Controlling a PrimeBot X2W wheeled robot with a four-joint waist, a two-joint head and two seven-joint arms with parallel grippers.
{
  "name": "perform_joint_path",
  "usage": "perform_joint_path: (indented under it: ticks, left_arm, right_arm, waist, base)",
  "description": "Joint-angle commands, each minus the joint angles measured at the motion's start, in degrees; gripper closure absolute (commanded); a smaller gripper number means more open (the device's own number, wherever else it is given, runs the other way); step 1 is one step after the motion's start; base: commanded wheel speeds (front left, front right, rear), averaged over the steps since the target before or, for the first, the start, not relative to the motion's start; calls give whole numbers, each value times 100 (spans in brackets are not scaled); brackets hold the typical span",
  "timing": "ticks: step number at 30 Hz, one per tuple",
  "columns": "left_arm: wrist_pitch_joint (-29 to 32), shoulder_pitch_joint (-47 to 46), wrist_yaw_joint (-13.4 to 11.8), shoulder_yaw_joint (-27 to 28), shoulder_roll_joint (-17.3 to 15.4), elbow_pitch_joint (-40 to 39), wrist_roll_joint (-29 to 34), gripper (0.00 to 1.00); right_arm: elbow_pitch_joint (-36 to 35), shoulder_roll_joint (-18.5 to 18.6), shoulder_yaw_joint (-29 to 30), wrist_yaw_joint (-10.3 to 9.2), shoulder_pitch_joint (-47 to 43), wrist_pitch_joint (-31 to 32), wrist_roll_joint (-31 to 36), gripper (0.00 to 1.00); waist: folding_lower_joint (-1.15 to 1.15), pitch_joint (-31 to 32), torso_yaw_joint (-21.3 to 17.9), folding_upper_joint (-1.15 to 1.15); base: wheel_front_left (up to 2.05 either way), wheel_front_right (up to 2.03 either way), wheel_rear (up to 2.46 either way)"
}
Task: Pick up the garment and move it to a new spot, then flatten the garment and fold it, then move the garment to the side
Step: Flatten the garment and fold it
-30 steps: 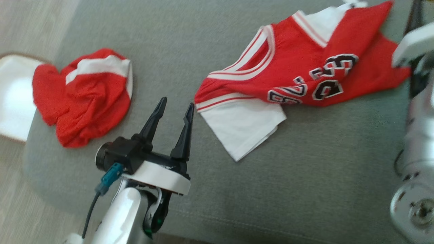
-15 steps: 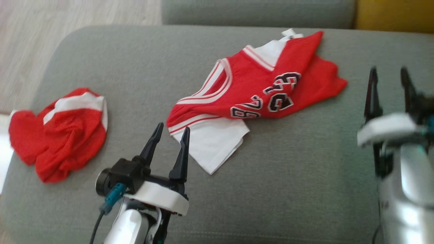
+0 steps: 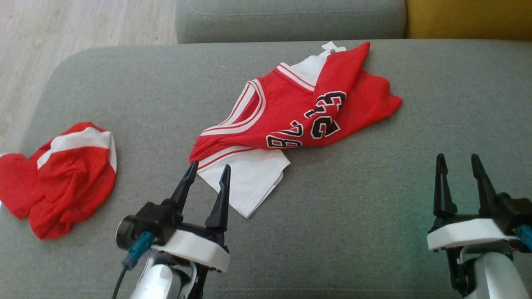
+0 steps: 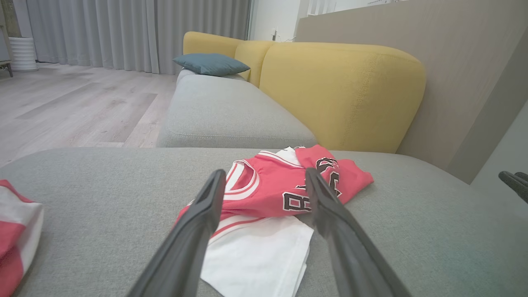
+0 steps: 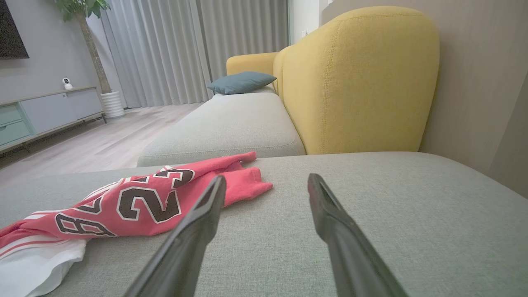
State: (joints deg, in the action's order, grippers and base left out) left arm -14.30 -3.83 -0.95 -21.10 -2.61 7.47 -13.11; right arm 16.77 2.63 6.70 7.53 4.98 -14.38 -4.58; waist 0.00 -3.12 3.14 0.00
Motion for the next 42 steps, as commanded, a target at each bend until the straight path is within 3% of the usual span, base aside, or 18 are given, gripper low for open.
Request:
perform_joint_path:
  ticks: [1, 10, 15, 21, 30, 31, 32, 33, 42]
  left_arm:
    - [-70, -224, 12, 237, -27, -187, 43, 0]
    - [-70, -404, 157, 254, -27, -216, 126, 0]
    - [-70, -564, 246, 249, -27, -202, 120, 0]
    - [-70, -737, 302, 225, -27, -201, 60, 0]
    - [-70, -827, 292, 208, -27, -205, 3, 0]
    - [-70, -835, 291, 212, -27, -205, 1, 0]
    - [-70, -840, 288, 219, -27, -204, 0, 0]
    - [-70, -842, 280, 229, -27, -201, 3, 0]
    - [-70, -753, 250, 249, -27, -155, 26, 0]
  right_arm:
    - [-240, 25, -147, -4, 168, -62, -39, 0]
    - [557, 25, -37, -4, 969, 375, -345, 0]
    - [1549, 25, 92, -4, 1857, 547, -527, 0]
    - [3027, 25, 616, -4, 2922, 438, -72, 0]
    - [4676, 25, 1116, -4, 3940, 170, 11, 0]
    - [4798, 25, 1147, -4, 4018, 136, 80, 11]
    - [4899, 25, 1164, -4, 4085, 102, 159, 96]
    - [4973, 25, 1179, -4, 4145, 67, 238, 100]
    - [4824, 25, 1255, -4, 4095, -57, 766, 100]
  waist:
    - [0, -29, 23, 0]
    - [0, -604, 311, 0]
    - [0, -968, 574, 0]
    - [0, -1281, 922, 0]
    - [0, -1438, 1112, 0]
    - [0, -1444, 1114, 0]
    - [0, -1445, 1111, 0]
    - [0, -1436, 1097, 0]
    - [0, -1072, 782, 0]
  base:
    - [0, 0, 0]
    - [0, 0, 0]
    - [0, 0, 0]
    - [0, 0, 0]
    - [0, 0, 0]
    - [0, 0, 0]
    - [0, 0, 0]
    - [0, 0, 0]
    - [0, 0, 0]
